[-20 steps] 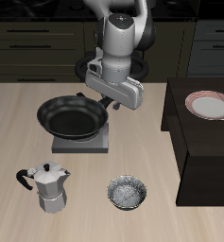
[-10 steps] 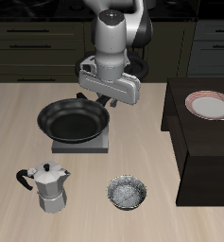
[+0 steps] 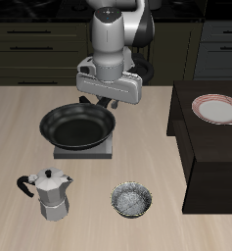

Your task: Place the frypan on the top layer of the shelf

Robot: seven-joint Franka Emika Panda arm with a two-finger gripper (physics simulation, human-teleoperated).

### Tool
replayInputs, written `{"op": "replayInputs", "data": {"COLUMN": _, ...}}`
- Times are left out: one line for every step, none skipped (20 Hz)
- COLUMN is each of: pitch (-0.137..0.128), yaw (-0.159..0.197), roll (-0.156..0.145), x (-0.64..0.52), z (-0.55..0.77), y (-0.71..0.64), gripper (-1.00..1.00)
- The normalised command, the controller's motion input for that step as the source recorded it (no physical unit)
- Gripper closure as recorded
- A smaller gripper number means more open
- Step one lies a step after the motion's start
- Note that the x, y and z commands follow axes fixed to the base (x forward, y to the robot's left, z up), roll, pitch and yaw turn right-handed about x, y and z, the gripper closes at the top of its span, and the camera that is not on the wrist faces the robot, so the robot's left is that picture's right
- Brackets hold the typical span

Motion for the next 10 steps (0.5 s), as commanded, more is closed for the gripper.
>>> {"op": "replayInputs", "data": {"pitch": -0.013, "yaw": 0.062, "roll": -0.022, "x": 0.12, "z": 0.11, "y": -0.19, "gripper": 1.00}}
{"op": "replayInputs", "data": {"pitch": -0.016, "yaw": 0.135, "roll": 0.045, "x": 0.03, "z": 0.07, "y": 0.01, "gripper": 1.00}}
{"op": "replayInputs", "data": {"pitch": -0.002, "yaw": 0.091, "roll": -0.010, "x": 0.04, "z": 0.10, "y": -0.09, "gripper": 1.00}}
{"op": "replayInputs", "data": {"pitch": -0.020, "yaw": 0.079, "roll": -0.002, "x": 0.03, "z": 0.10, "y": 0.01, "gripper": 1.00}}
{"op": "replayInputs", "data": {"pitch": 0.079, "yaw": 0.071, "roll": 0.084, "x": 0.10, "z": 0.07, "y": -0.10, "gripper": 1.00}}
{"op": "replayInputs", "data": {"pitch": -0.060, "yaw": 0.199, "roll": 0.001, "x": -0.02, "z": 0.19, "y": 0.11, "gripper": 1.00}}
{"op": "replayInputs", "data": {"pitch": -0.004, "yaw": 0.151, "roll": 0.126, "x": 0.00, "z": 0.07, "y": 0.18, "gripper": 1.00}}
{"op": "replayInputs", "data": {"pitch": 0.027, "yaw": 0.070, "roll": 0.050, "x": 0.06, "z": 0.03, "y": 0.00, "gripper": 1.00}}
{"op": "replayInputs", "data": {"pitch": 0.020, "yaw": 0.087, "roll": 0.039, "x": 0.03, "z": 0.06, "y": 0.11, "gripper": 1.00}}
{"op": "replayInputs", "data": {"pitch": -0.055, "yaw": 0.226, "roll": 0.007, "x": 0.07, "z": 0.09, "y": 0.05, "gripper": 1.00}}
